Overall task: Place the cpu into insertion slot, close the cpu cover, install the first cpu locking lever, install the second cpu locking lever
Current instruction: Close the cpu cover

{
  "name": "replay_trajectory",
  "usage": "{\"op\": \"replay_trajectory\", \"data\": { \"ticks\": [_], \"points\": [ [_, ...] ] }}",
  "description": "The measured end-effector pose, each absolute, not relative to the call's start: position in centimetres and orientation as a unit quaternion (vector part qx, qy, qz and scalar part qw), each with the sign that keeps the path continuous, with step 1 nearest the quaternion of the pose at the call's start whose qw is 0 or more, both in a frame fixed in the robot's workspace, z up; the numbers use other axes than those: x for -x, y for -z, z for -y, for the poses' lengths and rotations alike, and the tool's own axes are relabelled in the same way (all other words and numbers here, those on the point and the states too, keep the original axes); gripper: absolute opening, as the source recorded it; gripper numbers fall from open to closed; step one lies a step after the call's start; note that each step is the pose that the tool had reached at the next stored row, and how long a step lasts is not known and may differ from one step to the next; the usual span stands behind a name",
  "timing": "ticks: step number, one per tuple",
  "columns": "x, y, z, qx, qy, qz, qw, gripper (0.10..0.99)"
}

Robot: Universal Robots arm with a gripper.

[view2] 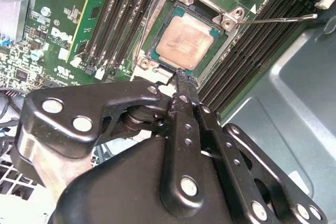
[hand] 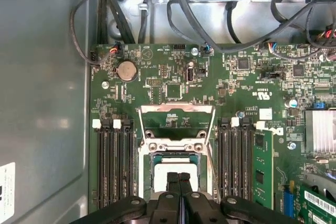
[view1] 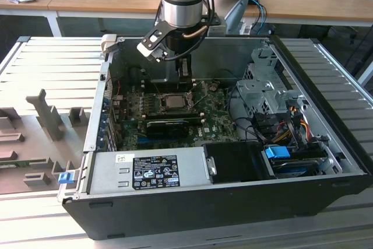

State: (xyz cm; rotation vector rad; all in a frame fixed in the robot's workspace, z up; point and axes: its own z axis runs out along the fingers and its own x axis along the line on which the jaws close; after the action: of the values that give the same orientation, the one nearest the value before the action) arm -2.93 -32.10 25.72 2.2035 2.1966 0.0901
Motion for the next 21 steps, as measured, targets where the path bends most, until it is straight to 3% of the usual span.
{"op": "replay_trajectory", "data": {
  "ticks": [21],
  "points": [
    [1.4, -26.1, 32.0, -0.708, -0.029, -0.706, 0.015, 0.106]
  ]
}}
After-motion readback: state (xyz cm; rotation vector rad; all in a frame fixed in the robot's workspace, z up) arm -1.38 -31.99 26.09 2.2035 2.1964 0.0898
